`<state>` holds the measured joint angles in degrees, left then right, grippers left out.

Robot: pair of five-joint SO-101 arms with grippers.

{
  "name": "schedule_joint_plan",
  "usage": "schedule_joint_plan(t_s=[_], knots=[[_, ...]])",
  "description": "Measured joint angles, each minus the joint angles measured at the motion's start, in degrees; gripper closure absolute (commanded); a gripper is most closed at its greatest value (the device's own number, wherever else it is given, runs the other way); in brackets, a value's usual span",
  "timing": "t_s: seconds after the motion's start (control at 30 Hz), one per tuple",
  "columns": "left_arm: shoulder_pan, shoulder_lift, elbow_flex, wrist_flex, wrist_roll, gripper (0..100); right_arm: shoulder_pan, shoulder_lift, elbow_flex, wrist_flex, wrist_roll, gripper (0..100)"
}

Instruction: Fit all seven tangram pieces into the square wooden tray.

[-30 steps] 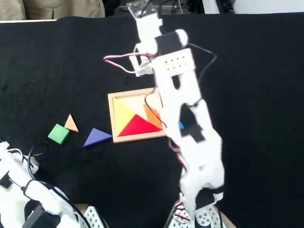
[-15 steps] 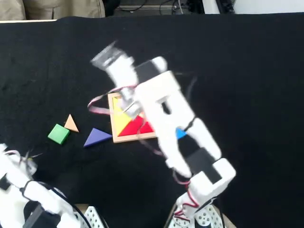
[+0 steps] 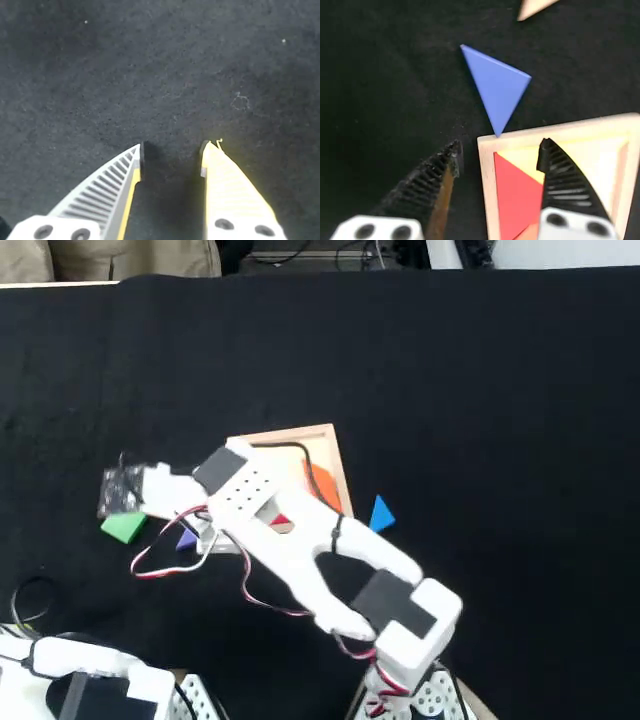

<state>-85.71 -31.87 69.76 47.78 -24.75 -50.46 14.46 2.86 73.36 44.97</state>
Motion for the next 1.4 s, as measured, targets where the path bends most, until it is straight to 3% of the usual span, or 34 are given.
schedule_joint_plan(t_s=[0.23, 0.6, 1.03, 1.23, 1.4], knots=[[-0.09, 0.09, 0.26, -0.09, -1.32, 80, -0.35, 11.78, -7.91, -0.62, 6.59, 74.7], [-0.09, 0.09, 0.44, -0.09, -1.32, 80, -2.9, 25.93, -26.2, 5.71, 6.95, 74.6], [-0.09, 0.09, 0.44, -0.09, -1.32, 80, -3.08, 32.62, -34.46, 10.46, 6.95, 75.2], [-0.09, 0.09, 0.44, -0.09, -1.32, 80, -2.81, 33.85, -35.87, 10.37, 8.62, 85.1], [-0.09, 0.09, 0.44, -0.09, -1.32, 80, -2.11, 34.02, -37.54, 9.67, 8.88, 87.3]])
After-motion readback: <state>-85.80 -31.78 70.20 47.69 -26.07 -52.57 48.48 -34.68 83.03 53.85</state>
